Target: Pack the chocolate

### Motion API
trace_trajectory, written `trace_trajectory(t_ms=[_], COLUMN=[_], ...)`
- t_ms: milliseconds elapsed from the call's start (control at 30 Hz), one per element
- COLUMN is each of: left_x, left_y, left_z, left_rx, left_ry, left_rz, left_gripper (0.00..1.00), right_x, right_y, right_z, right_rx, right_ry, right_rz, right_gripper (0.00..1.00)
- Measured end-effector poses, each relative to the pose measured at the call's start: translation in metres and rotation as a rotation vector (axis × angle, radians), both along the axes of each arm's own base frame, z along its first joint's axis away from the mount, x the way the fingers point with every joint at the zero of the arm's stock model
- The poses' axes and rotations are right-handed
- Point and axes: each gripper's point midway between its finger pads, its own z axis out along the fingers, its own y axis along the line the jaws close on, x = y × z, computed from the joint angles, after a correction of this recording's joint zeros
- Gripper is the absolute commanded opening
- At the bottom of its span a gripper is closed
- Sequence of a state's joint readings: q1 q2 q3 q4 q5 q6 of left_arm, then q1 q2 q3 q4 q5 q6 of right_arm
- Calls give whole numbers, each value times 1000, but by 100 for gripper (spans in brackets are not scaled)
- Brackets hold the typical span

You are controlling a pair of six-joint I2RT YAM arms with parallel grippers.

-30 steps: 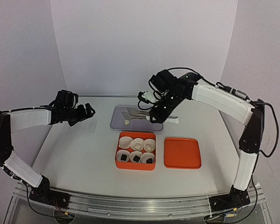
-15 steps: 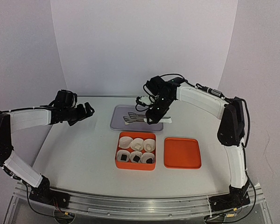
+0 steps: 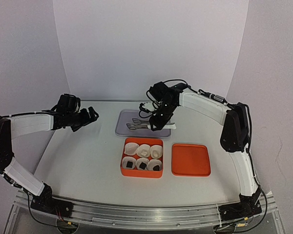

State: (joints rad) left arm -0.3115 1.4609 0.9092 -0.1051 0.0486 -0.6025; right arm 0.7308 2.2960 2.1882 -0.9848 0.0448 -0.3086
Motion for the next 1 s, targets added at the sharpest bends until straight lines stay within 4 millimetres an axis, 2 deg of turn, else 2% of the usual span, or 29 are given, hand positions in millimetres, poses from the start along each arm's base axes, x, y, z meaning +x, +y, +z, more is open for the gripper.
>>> trace_trajectory(t_ms=[267,767,1000], left_x=[0,0,0], left_y=[0,0,0], left_z=[0,0,0], left_rx=[0,1,1], left_ry=[0,0,1], left_rz=[0,-1,-1], left_gripper=[100,100,100], right_x=[8,14,18], right_y=[0,1,1], right_z=[-17,-29,-33], right_rx=[-32,-46,-49], right_ry=[0,3,3], right_rz=[-10,-16,-23], right_gripper=[39,39,35])
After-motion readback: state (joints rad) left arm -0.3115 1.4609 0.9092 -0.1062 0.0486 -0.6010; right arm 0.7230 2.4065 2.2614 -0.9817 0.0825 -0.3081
